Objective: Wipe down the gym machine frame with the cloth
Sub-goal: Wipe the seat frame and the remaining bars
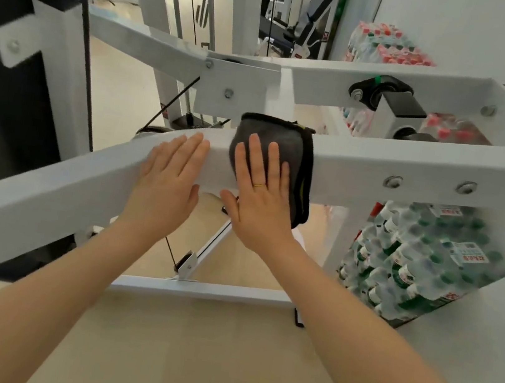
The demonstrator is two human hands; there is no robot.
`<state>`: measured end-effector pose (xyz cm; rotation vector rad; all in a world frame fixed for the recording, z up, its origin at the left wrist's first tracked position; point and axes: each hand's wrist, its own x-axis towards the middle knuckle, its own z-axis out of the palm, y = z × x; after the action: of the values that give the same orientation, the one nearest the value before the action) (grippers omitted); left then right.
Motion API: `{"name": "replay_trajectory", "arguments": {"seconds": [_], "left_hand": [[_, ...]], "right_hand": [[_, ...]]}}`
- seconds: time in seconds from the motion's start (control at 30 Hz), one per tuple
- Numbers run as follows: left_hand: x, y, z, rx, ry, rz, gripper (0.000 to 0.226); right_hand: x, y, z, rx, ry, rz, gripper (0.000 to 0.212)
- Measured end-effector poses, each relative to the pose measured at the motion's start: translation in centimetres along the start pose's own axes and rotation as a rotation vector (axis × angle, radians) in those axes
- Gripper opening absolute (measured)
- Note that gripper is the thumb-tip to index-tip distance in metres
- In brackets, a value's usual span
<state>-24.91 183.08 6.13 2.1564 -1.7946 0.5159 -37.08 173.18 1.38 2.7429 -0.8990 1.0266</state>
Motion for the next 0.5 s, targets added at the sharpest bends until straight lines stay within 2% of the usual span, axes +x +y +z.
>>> {"name": "replay_trajectory", "arguments": {"seconds": [0.1, 0.17, 0.23, 0.33, 0.43, 0.5], "left_hand": [[-0.4, -1.9, -0.7, 0.046, 0.009, 0.113, 0.067], [-0.2, -2.5, -1.0, 0.042, 0.023, 0.149, 0.065], [-0.2, -2.8, -1.2, 0.003, 0.011, 0.161, 0.064], [-0.4, -3.3, -1.3, -0.041, -0.04, 0.159, 0.064], [-0.8, -3.5, -1.5, -0.072, -0.002, 0.1, 0.064], [-0.9, -3.8, -1.8, -0.038, 0.013, 0.046, 0.066]], "right_hand": [[1.0, -1.9, 0.9, -0.077, 0.006, -0.106, 0.059], [1.0, -0.9, 0.6, -0.168, 0.043, -0.154, 0.054], [0.2, 1.6, -0.2, -0.25, 0.095, -0.069, 0.053], [-1.5, 4.6, -1.8, -0.291, 0.145, 0.179, 0.057], [-1.4, 3.4, -1.6, -0.21, 0.173, 0.299, 0.057], [-0.4, 0.7, -0.6, -0.166, 0.187, 0.307, 0.057]]}}
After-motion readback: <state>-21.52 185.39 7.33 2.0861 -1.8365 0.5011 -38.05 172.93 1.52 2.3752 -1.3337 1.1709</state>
